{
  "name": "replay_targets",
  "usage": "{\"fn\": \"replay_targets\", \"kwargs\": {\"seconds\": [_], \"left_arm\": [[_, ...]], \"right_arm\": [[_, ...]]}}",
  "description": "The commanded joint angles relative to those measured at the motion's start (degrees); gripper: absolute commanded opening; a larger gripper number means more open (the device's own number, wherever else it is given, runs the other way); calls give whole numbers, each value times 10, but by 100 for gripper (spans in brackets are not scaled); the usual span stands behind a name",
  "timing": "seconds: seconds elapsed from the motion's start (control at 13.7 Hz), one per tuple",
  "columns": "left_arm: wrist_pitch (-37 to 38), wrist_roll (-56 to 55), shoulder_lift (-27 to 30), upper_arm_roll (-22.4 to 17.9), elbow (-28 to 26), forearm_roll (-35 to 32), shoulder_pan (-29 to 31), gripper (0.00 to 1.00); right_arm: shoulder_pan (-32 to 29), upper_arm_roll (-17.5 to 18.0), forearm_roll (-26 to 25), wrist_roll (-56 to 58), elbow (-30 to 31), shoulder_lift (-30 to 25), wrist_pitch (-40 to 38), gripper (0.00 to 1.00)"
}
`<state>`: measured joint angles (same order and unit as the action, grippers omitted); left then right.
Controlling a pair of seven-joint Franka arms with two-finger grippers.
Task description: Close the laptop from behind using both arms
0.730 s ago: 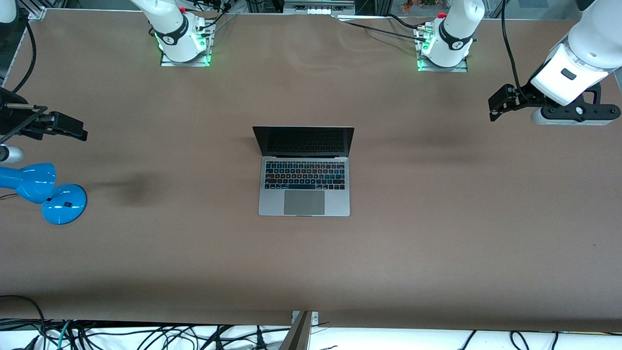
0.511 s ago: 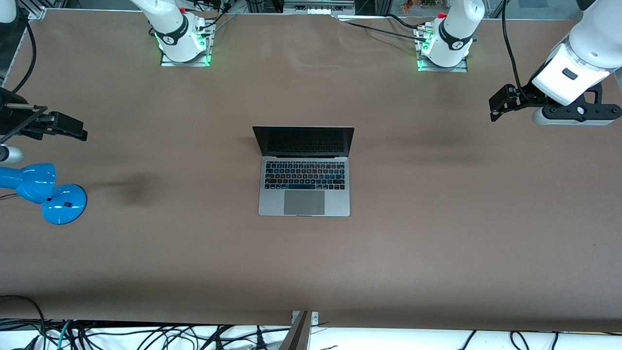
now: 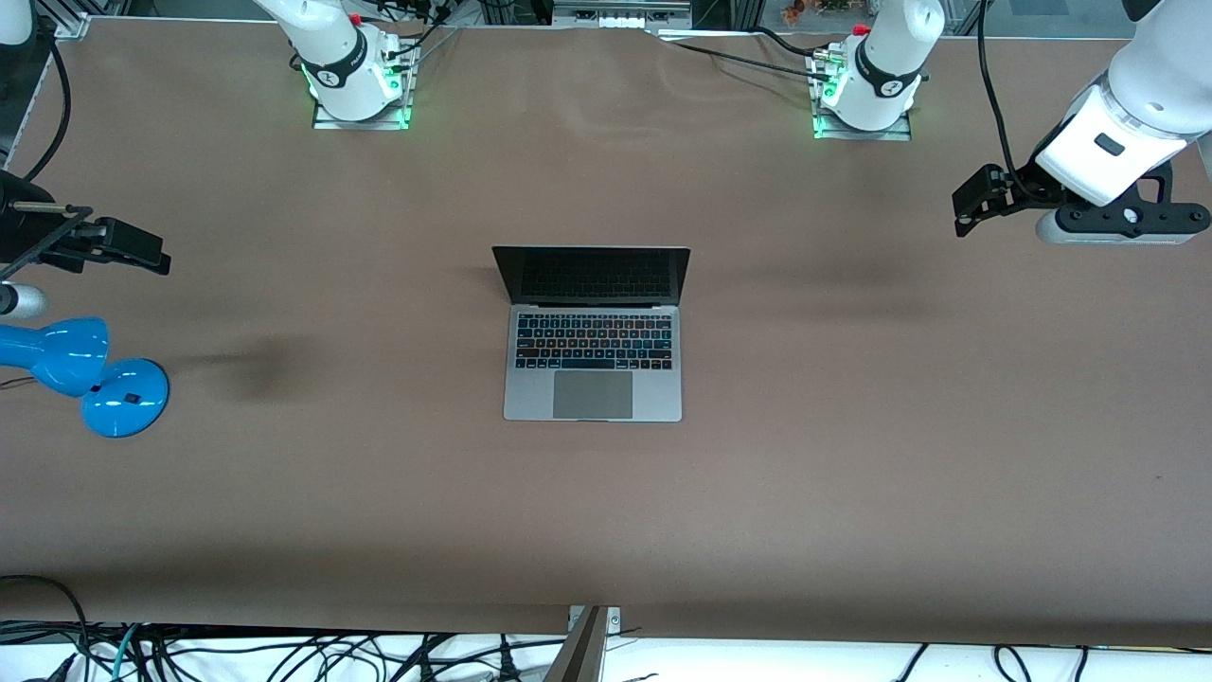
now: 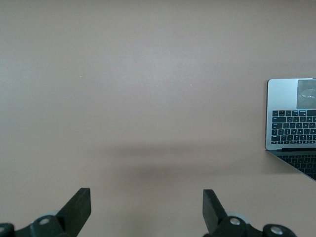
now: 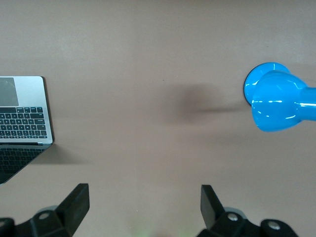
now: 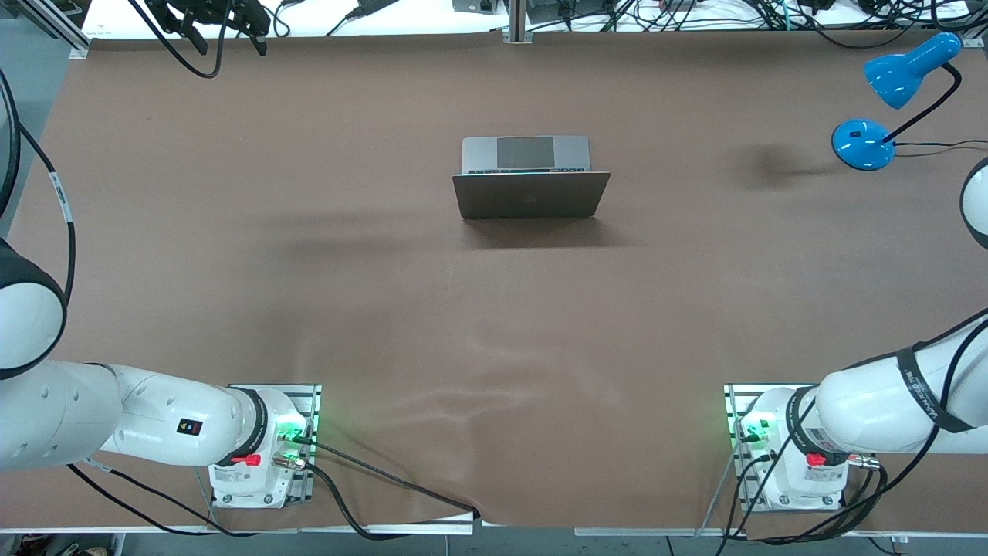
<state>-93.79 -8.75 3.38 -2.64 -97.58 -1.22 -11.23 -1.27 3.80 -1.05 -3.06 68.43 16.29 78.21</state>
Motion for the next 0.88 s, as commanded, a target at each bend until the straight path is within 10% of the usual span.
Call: {"fn": "replay_targets", "kwargs": {"seconds": [0.0, 0.8], "left_arm": [[1, 6, 7, 2, -8, 11, 1, 100], [0, -60, 4, 62, -19, 15, -3, 100]], "right_arm": [[-1, 2, -3, -1, 4, -4, 2, 100], [-2, 2, -3, 7, 4, -1, 4, 100]]}}
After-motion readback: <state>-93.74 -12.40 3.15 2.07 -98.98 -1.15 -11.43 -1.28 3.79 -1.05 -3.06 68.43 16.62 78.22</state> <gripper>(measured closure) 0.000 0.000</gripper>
